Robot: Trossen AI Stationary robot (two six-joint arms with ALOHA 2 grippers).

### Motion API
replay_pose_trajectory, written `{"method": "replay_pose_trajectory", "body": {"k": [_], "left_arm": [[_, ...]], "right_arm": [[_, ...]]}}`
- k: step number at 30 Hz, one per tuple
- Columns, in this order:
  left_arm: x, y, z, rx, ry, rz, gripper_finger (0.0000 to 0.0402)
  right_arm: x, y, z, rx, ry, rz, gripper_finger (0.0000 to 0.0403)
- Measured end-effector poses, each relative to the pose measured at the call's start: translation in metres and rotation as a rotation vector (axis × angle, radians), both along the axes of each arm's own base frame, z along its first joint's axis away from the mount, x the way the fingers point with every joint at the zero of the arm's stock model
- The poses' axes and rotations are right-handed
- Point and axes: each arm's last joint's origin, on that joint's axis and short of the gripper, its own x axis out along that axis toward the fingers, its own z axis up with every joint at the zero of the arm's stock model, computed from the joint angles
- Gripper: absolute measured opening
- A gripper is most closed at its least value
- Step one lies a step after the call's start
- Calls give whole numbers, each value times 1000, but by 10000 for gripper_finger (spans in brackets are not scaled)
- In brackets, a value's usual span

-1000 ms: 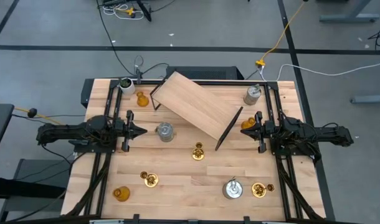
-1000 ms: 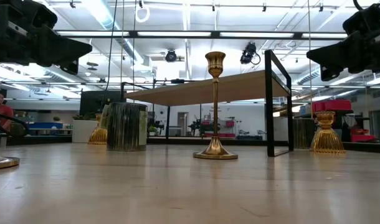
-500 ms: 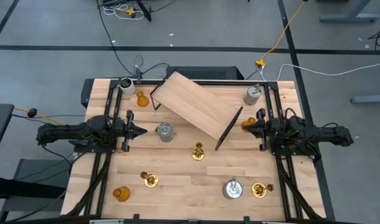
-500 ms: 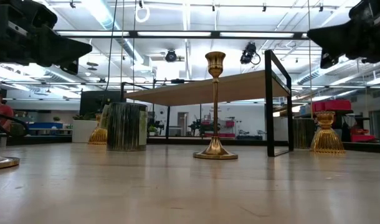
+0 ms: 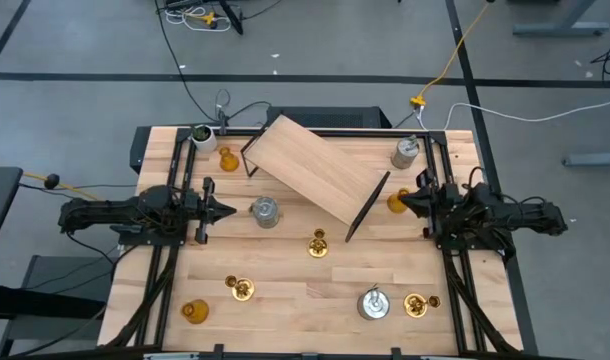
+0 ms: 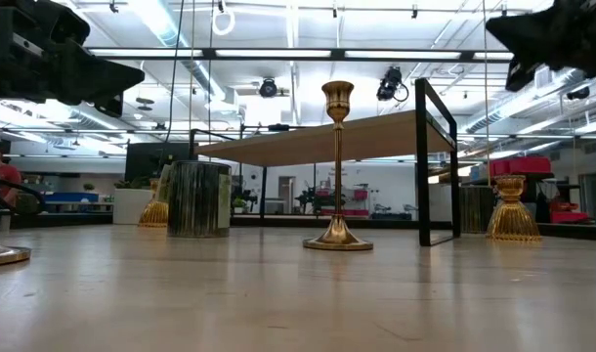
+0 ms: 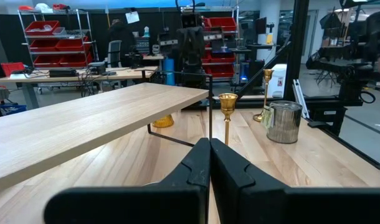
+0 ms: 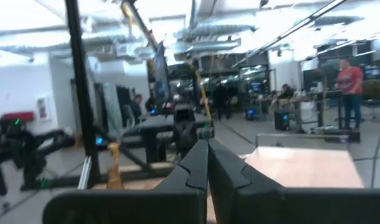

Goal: Pick & Place candle stick holders
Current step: Put the top right scented candle on the shelf

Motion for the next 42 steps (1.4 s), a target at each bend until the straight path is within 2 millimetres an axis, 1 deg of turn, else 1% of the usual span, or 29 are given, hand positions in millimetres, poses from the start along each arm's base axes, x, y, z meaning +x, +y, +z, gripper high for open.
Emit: {"method": "replay_pose_trajectory", "body": {"k": [6, 11, 15, 21, 24, 33, 42], "left_arm": [[0, 0, 0, 0, 0, 0, 12], [0, 0, 0, 0, 0, 0, 12], [0, 0, 0, 0, 0, 0, 12], [0, 0, 0, 0, 0, 0, 12], [0, 0, 0, 0, 0, 0, 12], [0, 0, 0, 0, 0, 0, 12], [0, 0, 0, 0, 0, 0, 12]], "right_arm": [[-10, -1, 26, 24, -78, -26, 11], [-20, -3, 47, 94, -142, -56, 3], [-26, -3, 64, 103, -179, -59, 2], [-31, -3, 88, 101, -147, -59, 2], [-32, -3, 105, 98, -123, -55, 2], [-31, -3, 156, 96, -43, -65, 2], [-20, -3, 196, 86, -49, -69, 1]]}}
